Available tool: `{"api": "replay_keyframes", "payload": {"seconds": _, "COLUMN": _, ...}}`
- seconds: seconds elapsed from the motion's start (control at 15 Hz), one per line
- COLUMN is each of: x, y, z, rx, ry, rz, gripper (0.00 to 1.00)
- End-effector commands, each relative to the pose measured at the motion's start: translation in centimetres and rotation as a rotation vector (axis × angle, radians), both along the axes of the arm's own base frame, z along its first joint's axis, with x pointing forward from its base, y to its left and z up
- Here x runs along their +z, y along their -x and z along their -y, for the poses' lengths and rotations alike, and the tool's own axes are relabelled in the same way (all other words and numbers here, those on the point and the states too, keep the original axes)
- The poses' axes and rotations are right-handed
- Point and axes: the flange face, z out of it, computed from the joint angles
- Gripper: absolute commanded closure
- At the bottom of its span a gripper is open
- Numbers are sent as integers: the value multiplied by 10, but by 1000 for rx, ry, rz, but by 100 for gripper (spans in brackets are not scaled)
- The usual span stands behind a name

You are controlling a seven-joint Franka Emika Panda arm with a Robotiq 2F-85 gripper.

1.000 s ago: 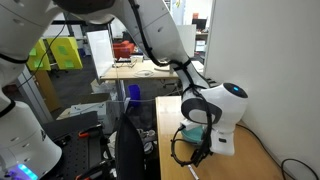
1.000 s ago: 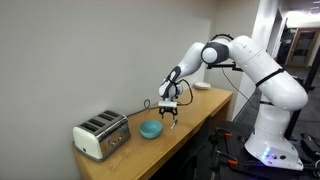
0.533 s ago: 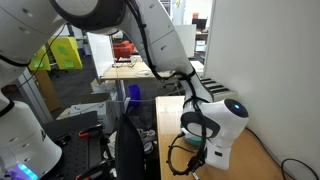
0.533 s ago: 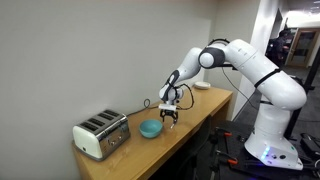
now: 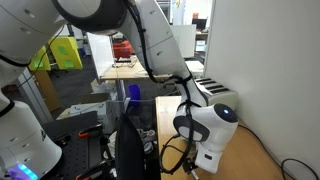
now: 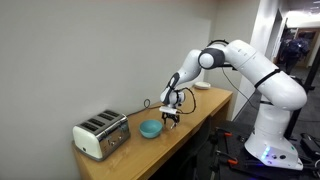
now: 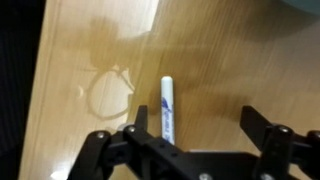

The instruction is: Move the marker backwards

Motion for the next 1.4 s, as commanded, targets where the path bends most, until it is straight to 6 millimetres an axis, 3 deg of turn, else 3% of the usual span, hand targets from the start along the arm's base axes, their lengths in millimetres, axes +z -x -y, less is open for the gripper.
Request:
{"api": "replay_keyframes", "payload": {"seconds": 0.0, "x": 0, "y": 9, "z": -7, "rx": -61, "ry": 33, "rz": 58, "gripper": 0}}
{"api": "replay_keyframes", "payload": {"seconds": 0.07, "x": 0, "y": 11, "z": -10, "rx": -70, "ry": 40, "rz": 73, "gripper": 6}}
{"api": "replay_keyframes", "payload": {"seconds": 0.13, "x": 1, "y": 13, "z": -11, "rx": -75, "ry": 46, "rz": 75, "gripper": 22}}
{"api": "replay_keyframes", "payload": {"seconds": 0.27, "x": 2, "y": 17, "z": -14, "rx": -79, "ry": 54, "rz": 81, "gripper": 31}}
{"api": "replay_keyframes", "payload": {"seconds": 0.87, "x": 11, "y": 25, "z": -19, "rx": -73, "ry": 65, "rz": 52, "gripper": 98}}
{"api": "replay_keyframes", "payload": {"seconds": 1.33, "x": 28, "y": 7, "z": -22, "rx": 4, "ry": 108, "rz": 24, "gripper": 97}}
